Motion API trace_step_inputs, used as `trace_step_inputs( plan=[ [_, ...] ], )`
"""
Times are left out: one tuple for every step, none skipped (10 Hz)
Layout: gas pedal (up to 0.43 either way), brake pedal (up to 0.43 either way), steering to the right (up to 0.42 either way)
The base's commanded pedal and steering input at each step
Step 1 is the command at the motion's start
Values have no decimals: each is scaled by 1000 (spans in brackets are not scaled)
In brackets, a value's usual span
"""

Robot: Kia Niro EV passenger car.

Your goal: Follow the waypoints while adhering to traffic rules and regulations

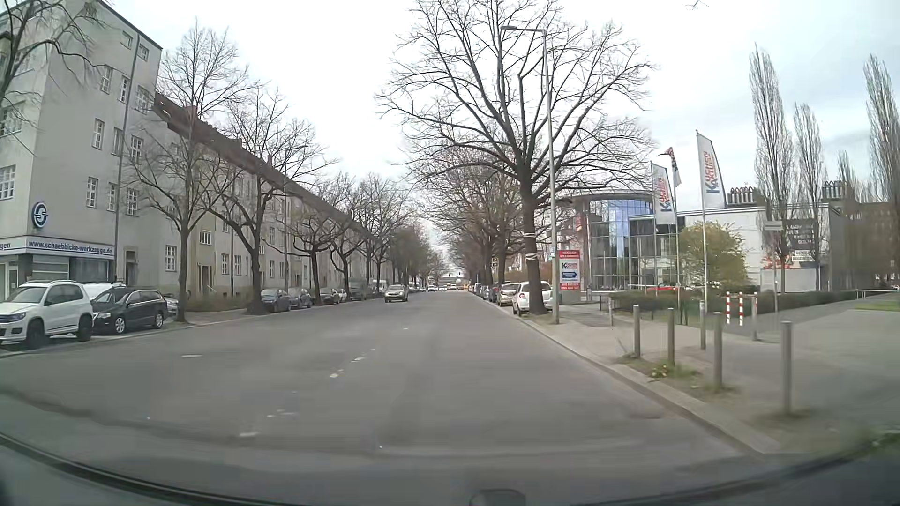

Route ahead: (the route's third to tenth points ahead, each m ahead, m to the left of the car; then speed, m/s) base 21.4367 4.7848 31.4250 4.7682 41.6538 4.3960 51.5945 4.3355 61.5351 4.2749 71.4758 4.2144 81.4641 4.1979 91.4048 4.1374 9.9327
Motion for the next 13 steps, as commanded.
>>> trace_step_inputs(
  plan=[
    [67, 0, -10],
    [67, 0, -9],
    [67, 0, -9],
    [67, 0, -7],
    [67, 0, -3],
    [67, 0, -3],
    [67, 0, -2],
    [67, 0, -3],
    [67, 0, -2],
    [67, 0, -2],
    [67, 0, -2],
    [67, 0, -1],
    [67, 0, -2]
  ],
)
